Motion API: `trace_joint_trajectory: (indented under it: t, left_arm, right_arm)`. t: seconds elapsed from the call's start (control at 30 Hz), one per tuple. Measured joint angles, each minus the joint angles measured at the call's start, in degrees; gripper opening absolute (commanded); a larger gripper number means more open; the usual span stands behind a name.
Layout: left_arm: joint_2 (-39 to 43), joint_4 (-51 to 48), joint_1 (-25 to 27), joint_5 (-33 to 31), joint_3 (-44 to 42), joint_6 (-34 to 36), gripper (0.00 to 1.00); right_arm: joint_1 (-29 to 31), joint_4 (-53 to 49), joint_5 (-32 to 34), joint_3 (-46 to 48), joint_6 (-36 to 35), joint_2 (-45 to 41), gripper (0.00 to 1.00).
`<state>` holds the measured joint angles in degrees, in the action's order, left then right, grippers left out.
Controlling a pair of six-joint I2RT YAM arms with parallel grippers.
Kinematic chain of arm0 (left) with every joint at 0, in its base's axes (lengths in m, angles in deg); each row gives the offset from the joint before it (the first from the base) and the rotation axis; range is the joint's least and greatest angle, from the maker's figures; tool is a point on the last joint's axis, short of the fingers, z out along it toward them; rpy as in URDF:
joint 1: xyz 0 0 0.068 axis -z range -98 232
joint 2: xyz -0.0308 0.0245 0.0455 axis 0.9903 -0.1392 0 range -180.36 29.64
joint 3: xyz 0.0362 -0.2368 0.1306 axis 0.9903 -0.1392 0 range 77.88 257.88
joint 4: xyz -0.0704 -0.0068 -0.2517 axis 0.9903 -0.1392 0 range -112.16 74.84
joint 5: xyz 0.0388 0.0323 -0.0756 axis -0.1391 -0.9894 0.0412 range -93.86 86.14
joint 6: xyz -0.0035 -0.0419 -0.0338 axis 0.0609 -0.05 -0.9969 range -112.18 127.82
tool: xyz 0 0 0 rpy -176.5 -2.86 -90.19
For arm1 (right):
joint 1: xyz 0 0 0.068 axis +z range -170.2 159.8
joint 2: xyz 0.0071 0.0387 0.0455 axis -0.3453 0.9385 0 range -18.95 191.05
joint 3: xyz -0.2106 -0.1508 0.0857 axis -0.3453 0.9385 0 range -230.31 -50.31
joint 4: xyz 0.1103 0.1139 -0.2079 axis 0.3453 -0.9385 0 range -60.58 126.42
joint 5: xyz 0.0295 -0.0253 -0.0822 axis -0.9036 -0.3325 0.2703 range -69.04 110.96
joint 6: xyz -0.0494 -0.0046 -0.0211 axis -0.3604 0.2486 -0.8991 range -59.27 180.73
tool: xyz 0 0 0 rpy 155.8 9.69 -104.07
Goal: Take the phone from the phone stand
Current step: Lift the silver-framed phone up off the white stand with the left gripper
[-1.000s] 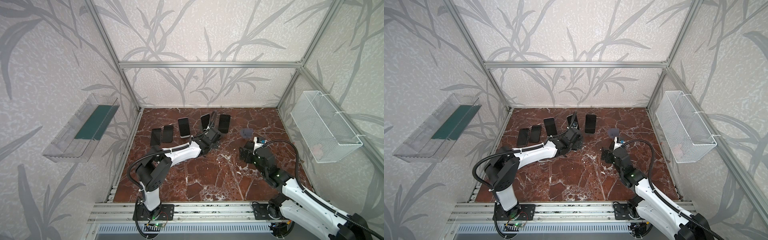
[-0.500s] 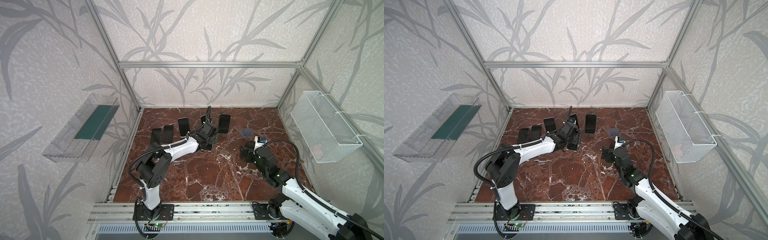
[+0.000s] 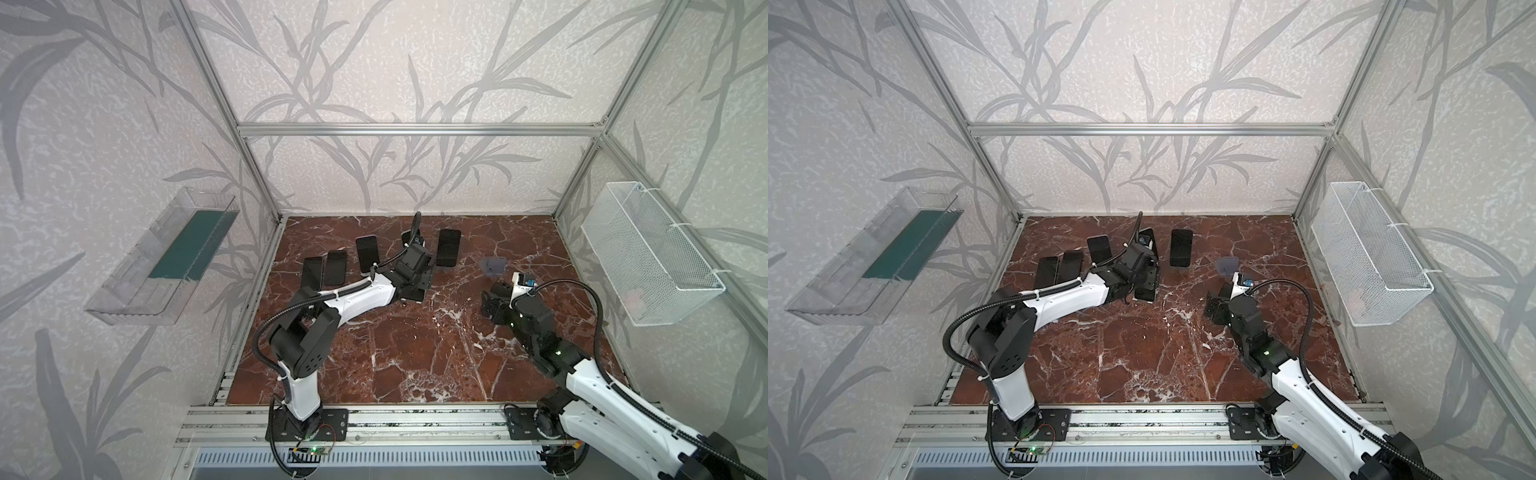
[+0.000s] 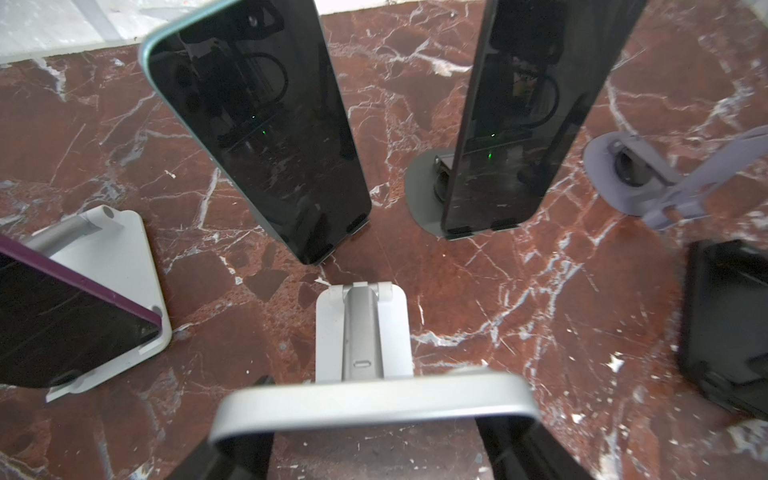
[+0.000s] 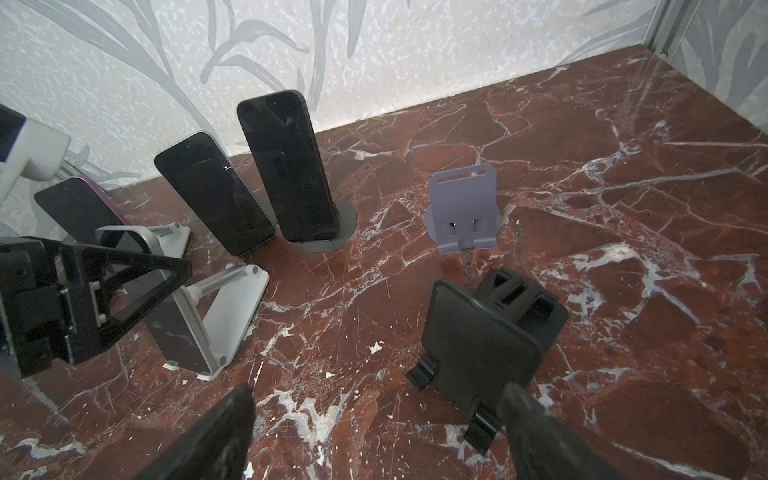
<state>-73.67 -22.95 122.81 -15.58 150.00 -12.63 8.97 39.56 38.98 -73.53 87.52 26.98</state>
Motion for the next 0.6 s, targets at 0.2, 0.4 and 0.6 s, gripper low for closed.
trace_joint_trajectory:
  t: [0.2,0.4,0.6]
  left_arm:
    - [4.02,-1.42,0.0,2.64,0.66,-0.04,0.68]
    - [8.7,-3.52,-1.38,6.58,2.08,0.48,0.67]
    - [19.19,-5.53,-7.23,8.7,0.26,0.5,0.67]
  right_arm:
    - [0.0,0.0,0.72,0.07,-0.02,-0.57,0.92]
    - [0.0,0.0,1.55,1.01,0.0,-2.73,0.92]
    - [0.0,-0.13,1.97,1.64,0.39,-5.77,0.92]
